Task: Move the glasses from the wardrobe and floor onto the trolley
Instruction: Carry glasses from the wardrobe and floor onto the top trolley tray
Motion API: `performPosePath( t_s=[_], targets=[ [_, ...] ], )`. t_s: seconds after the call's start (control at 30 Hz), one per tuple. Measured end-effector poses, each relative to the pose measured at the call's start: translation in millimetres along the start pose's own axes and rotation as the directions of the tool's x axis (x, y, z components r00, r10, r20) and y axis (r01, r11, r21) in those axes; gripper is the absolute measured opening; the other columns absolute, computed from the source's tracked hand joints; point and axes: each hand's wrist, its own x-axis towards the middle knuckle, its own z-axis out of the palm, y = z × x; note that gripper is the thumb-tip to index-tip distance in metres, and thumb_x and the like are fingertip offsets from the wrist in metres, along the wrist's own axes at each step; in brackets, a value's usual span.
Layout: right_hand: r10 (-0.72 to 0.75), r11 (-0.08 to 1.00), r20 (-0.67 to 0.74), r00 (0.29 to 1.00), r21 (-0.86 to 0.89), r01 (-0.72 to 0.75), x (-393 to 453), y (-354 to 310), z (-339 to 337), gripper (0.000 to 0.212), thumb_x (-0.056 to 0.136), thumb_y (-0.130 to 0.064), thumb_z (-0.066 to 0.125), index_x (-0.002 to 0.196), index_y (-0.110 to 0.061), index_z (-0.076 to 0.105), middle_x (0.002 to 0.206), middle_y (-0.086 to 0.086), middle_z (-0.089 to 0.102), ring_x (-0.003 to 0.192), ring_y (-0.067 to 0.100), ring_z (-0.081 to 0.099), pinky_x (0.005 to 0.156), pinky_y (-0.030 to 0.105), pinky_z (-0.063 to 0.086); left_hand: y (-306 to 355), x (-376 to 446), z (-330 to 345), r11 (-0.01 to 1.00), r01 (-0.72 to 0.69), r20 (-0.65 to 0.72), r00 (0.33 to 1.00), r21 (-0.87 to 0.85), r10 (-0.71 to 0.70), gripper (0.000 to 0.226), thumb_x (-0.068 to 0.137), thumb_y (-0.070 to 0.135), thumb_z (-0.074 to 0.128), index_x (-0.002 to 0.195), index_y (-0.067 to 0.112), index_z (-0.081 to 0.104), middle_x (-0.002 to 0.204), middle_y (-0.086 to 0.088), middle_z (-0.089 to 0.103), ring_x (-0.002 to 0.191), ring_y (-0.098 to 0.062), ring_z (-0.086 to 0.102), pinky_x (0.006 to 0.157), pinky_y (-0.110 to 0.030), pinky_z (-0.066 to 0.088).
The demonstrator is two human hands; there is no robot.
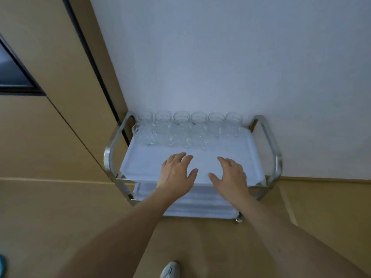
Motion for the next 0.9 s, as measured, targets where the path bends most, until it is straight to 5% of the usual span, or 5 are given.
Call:
performPosePath(
  t_s=[0.2,0.47,0.9],
  targets=[
    [0.135,0.989,-0.180,0.974,-0.026,-0.142,0.8,34.7,-85.4,0.070,0.095,-0.056,0.055,0.154,-0.024,0.034,0.154,0.005,0.041,0.139,0.029,0.037,0.111,0.043,0.033,80.8,72.3,-21.5,0.959,-0.285,0.043,0.958,0.003,0.284,0.056,0.100,0.050,0.049,0.149,0.022,0.044,0.155,-0.003,0.043,0.144,-0.025,0.034,0.117,-0.043,0.030],
    [0.413,0.896,-0.378,0.829,0.006,-0.444,-34.4,76.0,-169.4,0.071,0.093,-0.053,0.057,0.154,-0.025,0.036,0.152,0.007,0.043,0.138,0.033,0.036,0.112,0.044,0.034,196.2,134.2,-38.3,0.764,-0.640,0.035,0.764,-0.088,0.644,0.057,0.098,0.048,0.054,0.148,0.020,0.047,0.151,-0.004,0.047,0.141,-0.026,0.039,0.114,-0.041,0.034],
    [0.713,0.571,-0.567,0.413,0.126,-0.811,-181.8,118.0,-240.4,0.072,0.090,-0.055,0.062,0.152,-0.027,0.038,0.150,0.002,0.046,0.137,0.029,0.039,0.110,0.041,0.037,361.8,94.6,-17.2,0.373,-0.865,0.044,0.381,-0.336,0.923,0.059,0.097,0.048,0.054,0.148,0.021,0.045,0.151,-0.005,0.046,0.139,-0.027,0.038,0.113,-0.041,0.034]
  ],
)
